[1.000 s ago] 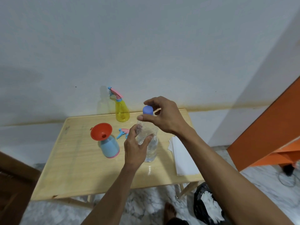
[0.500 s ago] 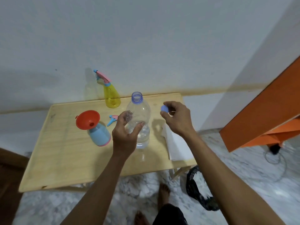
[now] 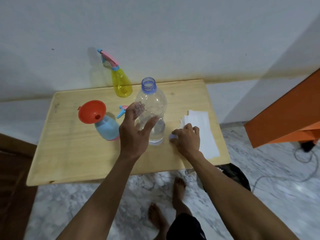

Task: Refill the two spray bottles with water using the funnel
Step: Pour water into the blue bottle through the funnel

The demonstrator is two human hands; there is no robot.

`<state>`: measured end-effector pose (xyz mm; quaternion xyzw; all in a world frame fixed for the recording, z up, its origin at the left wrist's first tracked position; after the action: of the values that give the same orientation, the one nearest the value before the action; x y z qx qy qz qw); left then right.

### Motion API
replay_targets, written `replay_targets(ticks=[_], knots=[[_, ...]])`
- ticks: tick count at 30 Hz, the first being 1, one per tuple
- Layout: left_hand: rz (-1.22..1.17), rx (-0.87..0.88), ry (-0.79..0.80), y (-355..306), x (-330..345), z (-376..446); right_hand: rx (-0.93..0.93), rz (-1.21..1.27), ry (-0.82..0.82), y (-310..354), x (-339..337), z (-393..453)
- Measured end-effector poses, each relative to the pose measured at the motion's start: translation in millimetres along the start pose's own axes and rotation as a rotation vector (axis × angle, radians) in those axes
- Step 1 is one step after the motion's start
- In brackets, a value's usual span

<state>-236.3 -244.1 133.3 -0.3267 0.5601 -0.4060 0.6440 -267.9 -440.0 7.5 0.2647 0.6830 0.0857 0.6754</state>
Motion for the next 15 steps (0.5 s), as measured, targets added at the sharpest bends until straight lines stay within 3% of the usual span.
replay_targets(ticks=[11, 15], knots=[[0.035, 0.012, 0.006, -4.1, -1.4, -1.6, -0.007, 0.055, -0.045, 0.7, -5.6, -4.0], [0.062, 0.004, 0.003, -4.8, -2.4, -4.0, 0.008, 0.396, -0.124, 19.1, -41.7, -11.5]])
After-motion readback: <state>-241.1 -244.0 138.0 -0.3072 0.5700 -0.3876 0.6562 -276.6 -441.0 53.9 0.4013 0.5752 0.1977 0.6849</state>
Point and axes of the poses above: each hand's wrist, its own z-axis towards the middle knuckle, its own x-axis out of the palm, y = z × x, the point moved 7 cm from there along z, towards the middle knuckle, and after that the axes turned 14 degrees about z, right-handed, at the moved point
